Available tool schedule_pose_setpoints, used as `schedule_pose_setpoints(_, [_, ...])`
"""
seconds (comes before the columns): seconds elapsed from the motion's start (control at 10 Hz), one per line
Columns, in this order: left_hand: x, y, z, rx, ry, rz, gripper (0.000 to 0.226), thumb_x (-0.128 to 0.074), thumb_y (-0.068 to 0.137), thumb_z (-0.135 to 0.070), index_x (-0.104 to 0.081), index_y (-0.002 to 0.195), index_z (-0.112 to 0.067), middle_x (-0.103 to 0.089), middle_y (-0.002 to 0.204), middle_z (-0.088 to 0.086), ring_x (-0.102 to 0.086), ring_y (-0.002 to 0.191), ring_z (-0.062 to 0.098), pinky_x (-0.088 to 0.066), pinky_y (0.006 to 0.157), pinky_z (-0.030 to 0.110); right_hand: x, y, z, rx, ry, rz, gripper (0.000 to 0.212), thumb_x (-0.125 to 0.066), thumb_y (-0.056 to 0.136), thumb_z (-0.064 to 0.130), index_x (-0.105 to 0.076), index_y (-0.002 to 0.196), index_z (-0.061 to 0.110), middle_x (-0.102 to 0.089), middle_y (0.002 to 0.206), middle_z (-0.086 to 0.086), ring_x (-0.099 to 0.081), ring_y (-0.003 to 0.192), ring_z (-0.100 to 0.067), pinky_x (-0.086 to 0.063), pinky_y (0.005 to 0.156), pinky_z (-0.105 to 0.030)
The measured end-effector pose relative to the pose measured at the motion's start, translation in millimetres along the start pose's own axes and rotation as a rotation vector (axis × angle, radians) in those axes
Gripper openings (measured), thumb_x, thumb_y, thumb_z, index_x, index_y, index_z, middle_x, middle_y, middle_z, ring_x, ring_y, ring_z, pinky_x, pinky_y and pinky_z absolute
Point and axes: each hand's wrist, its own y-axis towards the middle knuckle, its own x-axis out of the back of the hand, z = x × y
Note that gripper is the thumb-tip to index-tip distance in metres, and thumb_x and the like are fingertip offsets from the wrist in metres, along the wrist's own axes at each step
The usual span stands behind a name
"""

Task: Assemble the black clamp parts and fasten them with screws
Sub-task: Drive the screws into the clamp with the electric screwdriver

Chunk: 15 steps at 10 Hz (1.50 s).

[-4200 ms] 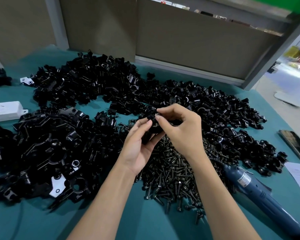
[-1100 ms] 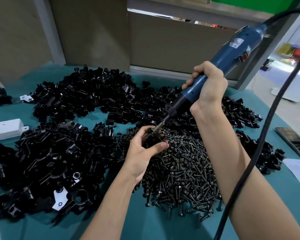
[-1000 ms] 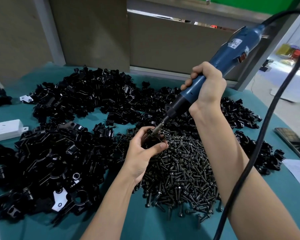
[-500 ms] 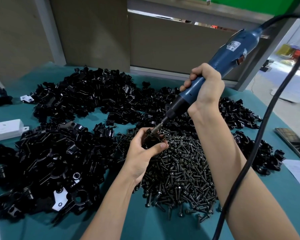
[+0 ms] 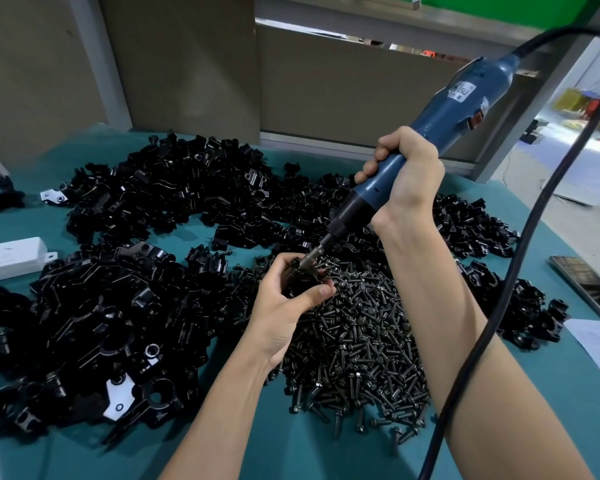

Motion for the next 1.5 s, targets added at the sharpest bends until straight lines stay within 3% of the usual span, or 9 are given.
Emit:
schedule_pose_setpoints(0.3, [3,1,3,-0.018,-0.006,-0.002,0.042,-0.091,0.056,-0.027,-0.067,0.091,-0.033,-0.072,0.092,0.000,-0.064,0.114,0.042,-0.041,0.111,0.058,-1,1,-4,-0.011,-0.005,0.007,0.018,-0.056,0.076,-0.002,-0.044,0.071,0.010,-0.044,0.059,-0.005,-0.041,0.044,-0.017,-0.041,0.047,-0.029])
schedule_pose_setpoints(0.4, [4,2,4,-0.012,-0.013,-0.002,0.037,-0.087,0.064,-0.016,-0.067,0.089,-0.032,-0.071,0.092,0.000,-0.067,0.109,0.038,-0.041,0.111,0.057,-2,1,-4,-0.004,-0.007,0.018,0.019,-0.056,0.075,-0.002,-0.045,0.067,0.011,-0.044,0.058,-0.005,-0.041,0.044,-0.017,-0.041,0.047,-0.028])
schedule_pose_setpoints(0.6, [4,2,3,-0.010,-0.064,0.022,0.043,-0.091,0.054,-0.028,-0.066,0.088,-0.030,-0.069,0.094,0.004,-0.068,0.102,0.030,-0.043,0.111,0.055,-4,1,-6,0.006,-0.011,0.027,0.020,-0.056,0.075,-0.002,-0.045,0.064,0.012,-0.044,0.058,-0.005,-0.041,0.043,-0.018,-0.040,0.047,-0.028])
schedule_pose_setpoints(0.8, [4,2,4,-0.011,-0.064,0.020,0.037,-0.089,0.058,-0.022,-0.066,0.086,-0.032,-0.069,0.093,0.004,-0.067,0.103,0.030,-0.046,0.108,0.053,-4,2,-8,-0.004,-0.012,0.033,0.020,-0.057,0.074,-0.001,-0.044,0.066,0.011,-0.045,0.058,-0.004,-0.041,0.044,-0.018,-0.040,0.048,-0.029])
schedule_pose_setpoints(1.1, [6,3,7,-0.019,-0.083,0.036,0.048,-0.085,0.060,-0.018,-0.059,0.101,-0.018,-0.069,0.094,0.006,-0.069,0.100,0.029,-0.048,0.107,0.049,-3,2,-6,-0.009,-0.018,0.041,0.020,-0.056,0.075,-0.002,-0.044,0.066,0.011,-0.044,0.059,-0.004,-0.041,0.044,-0.018,-0.040,0.048,-0.029])
schedule_pose_setpoints(1.2, [8,3,9,0.009,-0.129,0.079,0.047,-0.081,0.067,-0.011,-0.056,0.106,-0.013,-0.072,0.088,0.003,-0.072,0.092,0.026,-0.055,0.095,0.039,-3,0,-6,-0.002,-0.013,0.057,0.020,-0.055,0.077,-0.003,-0.044,0.067,0.011,-0.043,0.059,-0.005,-0.040,0.044,-0.018,-0.039,0.048,-0.028])
schedule_pose_setpoints(1.3, [7,2,10,0.062,-0.209,0.151,0.043,-0.077,0.072,-0.004,-0.055,0.110,-0.007,-0.072,0.089,0.007,-0.073,0.088,0.026,-0.058,0.085,0.032,-4,-2,-3,0.008,-0.030,0.117,0.020,-0.054,0.077,-0.002,-0.045,0.067,0.012,-0.042,0.060,-0.005,-0.038,0.044,-0.018,-0.038,0.048,-0.027])
schedule_pose_setpoints(1.4, [4,1,9,0.072,-0.255,0.174,0.041,-0.080,0.071,-0.006,-0.058,0.106,-0.008,-0.071,0.091,0.008,-0.073,0.088,0.025,-0.058,0.084,0.032,-6,-6,0,0.006,-0.005,0.220,0.011,-0.055,0.071,0.002,-0.050,0.075,0.011,-0.042,0.059,-0.003,-0.037,0.043,-0.017,-0.036,0.048,-0.026])
schedule_pose_setpoints(1.5, [6,2,7,0.055,-0.253,0.169,0.041,-0.080,0.071,-0.004,-0.057,0.104,-0.009,-0.072,0.089,0.004,-0.073,0.088,0.025,-0.058,0.085,0.033,-6,-8,6,-0.035,0.049,0.330,0.019,-0.051,0.068,0.005,-0.051,0.085,0.011,-0.041,0.056,0.000,-0.037,0.042,-0.015,-0.035,0.046,-0.024])
